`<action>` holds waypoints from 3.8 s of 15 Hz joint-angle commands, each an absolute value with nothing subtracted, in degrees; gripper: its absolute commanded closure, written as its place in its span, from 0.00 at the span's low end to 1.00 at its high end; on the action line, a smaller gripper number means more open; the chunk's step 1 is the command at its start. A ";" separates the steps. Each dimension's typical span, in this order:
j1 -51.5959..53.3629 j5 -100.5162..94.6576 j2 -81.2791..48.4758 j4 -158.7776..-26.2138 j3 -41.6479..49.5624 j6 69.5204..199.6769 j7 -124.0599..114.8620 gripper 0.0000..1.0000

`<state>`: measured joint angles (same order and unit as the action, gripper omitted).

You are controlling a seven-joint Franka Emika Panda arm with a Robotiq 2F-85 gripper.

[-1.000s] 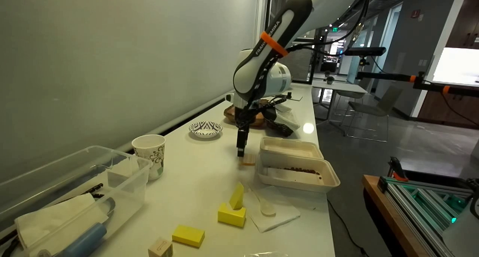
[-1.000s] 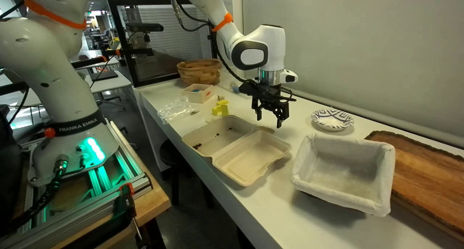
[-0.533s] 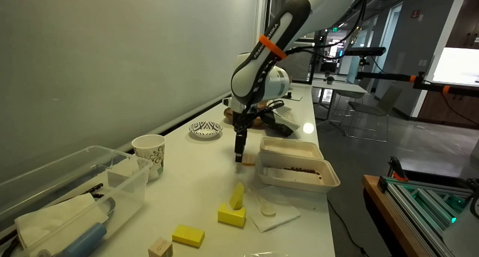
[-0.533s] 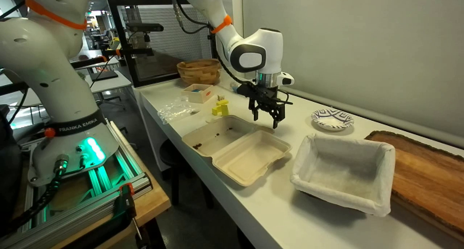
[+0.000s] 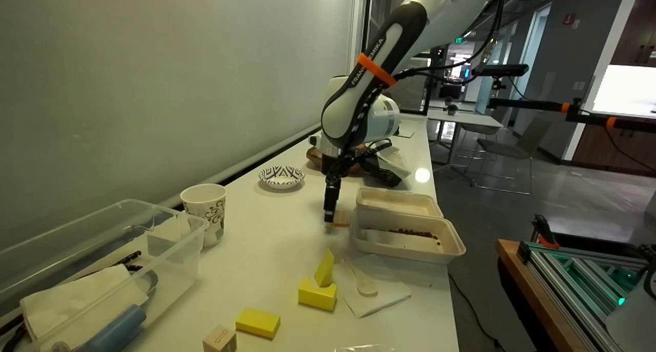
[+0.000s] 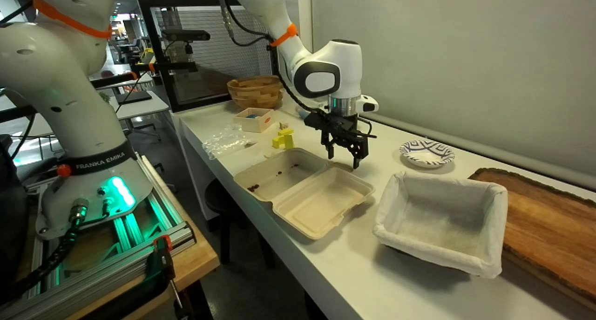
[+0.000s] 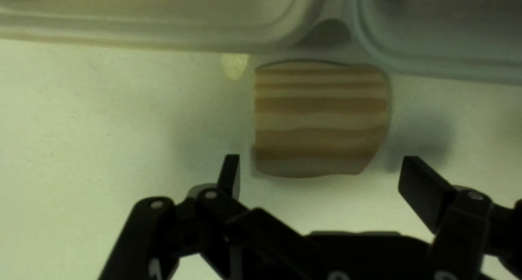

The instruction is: Move the takeaway pack closer to the edge and move the small beige object closer to the wall

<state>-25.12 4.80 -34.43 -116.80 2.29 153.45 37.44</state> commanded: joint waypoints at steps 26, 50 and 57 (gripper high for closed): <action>-23.00 -1.31 -34.80 -110.38 1.78 155.03 36.74 0.49; -21.94 3.42 -61.54 -65.28 -2.74 139.04 27.89 0.49; -21.70 2.91 -64.21 -61.19 -2.80 137.43 27.76 0.00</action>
<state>-21.79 3.15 -62.56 -64.63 -2.57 140.96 28.42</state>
